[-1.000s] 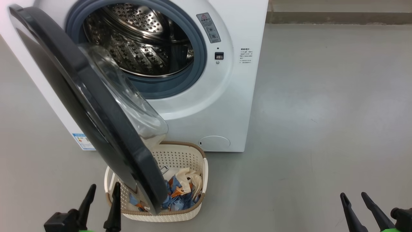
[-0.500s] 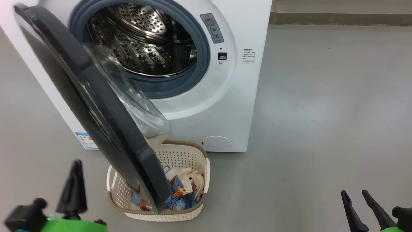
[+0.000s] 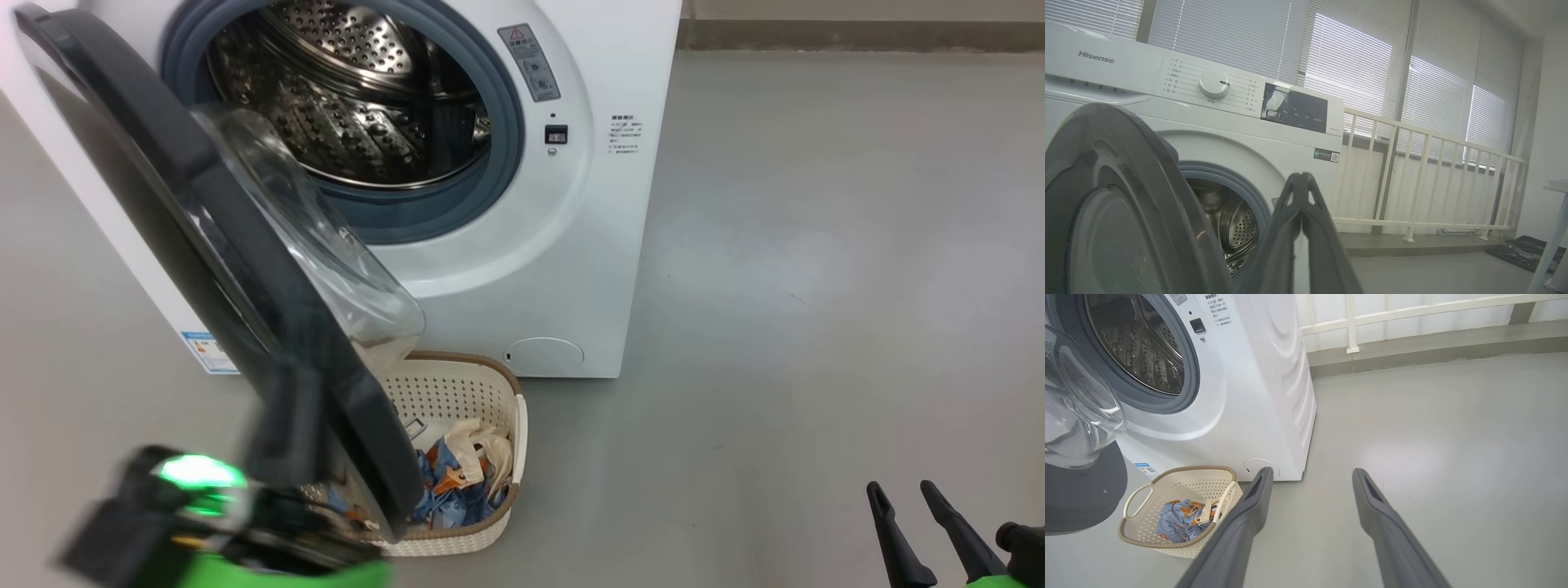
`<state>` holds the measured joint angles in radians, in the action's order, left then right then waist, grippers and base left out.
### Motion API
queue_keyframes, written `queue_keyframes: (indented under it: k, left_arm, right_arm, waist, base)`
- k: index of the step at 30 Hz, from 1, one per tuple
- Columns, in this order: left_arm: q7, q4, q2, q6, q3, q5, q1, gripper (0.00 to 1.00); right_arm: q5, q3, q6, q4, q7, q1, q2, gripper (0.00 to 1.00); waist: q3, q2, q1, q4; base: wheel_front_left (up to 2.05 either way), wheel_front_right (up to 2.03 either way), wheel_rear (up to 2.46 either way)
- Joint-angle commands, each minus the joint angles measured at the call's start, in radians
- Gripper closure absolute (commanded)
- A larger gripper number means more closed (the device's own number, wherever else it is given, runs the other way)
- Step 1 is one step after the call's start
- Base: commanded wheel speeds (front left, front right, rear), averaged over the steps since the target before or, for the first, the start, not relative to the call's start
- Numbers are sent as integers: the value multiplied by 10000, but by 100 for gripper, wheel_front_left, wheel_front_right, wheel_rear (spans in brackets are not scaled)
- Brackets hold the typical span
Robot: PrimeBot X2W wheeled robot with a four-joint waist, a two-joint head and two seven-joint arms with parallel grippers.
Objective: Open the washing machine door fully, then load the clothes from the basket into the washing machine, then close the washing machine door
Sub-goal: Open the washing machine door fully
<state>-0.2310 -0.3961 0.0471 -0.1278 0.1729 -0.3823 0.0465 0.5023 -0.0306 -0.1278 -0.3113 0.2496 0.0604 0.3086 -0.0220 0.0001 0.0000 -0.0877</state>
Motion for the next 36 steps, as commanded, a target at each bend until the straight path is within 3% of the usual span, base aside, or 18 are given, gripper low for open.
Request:
queue_keyframes:
  k: [1, 6, 10, 21, 36]
  left_arm:
    - [138, -273, 46, 27, 8, 90, 323, 100]
    - [461, 582, 36, 179, 1884, -124, 205, 100]
    - [354, 1810, 34, 403, 2480, -364, 327, 100]
    - [-79, 4313, 33, 765, 2239, -653, 910, 100]
    - [-264, 5125, 177, 846, 1686, -695, 814, 100]
  right_arm:
    - [-116, -170, -29, 249, 122, -260, 186, 0]
    - [-191, -183, -29, 300, 122, -352, 180, 0]
    - [-250, -176, -29, 320, 122, -441, 182, 0]
    - [-397, -187, -29, 392, 122, -463, 133, 0]
    - [-440, -168, -29, 435, 122, -406, 84, 0]
  waist:
    - [-38, -1, 0, 27]
    - [-170, -1, 0, 84]
    - [-223, -1, 0, 126]
    - [-201, -1, 0, 148]
    - [-110, -1, 0, -135]
  base:
    - [0, 0, 0]
    - [0, 0, 0]
    - [0, 0, 0]
    - [0, 0, 0]
    - [0, 0, 0]
